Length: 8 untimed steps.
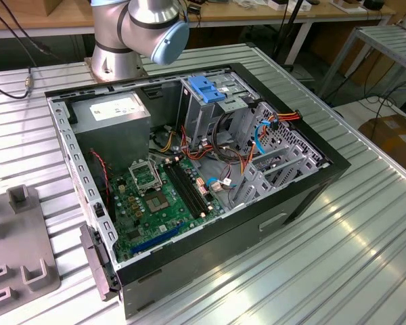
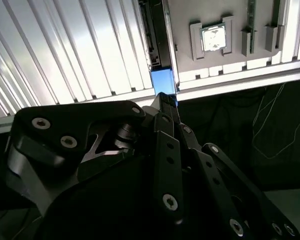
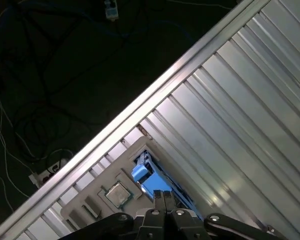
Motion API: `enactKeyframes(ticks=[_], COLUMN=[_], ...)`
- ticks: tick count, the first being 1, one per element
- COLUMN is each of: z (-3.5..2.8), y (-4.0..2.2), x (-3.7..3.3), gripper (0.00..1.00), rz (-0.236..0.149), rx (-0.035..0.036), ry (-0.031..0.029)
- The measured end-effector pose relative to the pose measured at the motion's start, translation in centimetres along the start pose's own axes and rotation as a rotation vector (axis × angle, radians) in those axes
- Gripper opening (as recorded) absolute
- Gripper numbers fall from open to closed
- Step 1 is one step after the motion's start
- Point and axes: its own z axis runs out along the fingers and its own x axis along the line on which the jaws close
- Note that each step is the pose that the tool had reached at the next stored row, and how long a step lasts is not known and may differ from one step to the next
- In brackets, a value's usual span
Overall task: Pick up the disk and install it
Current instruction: 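Pick up the disk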
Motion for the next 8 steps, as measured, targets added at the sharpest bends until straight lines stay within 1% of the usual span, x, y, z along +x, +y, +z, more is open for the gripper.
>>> enactKeyframes(ticks=[8], z=[0.02], y=[0.0], x=[0.0], gripper=[0.1], rz=[-0.106], rx=[-0.002], ry=[0.0011])
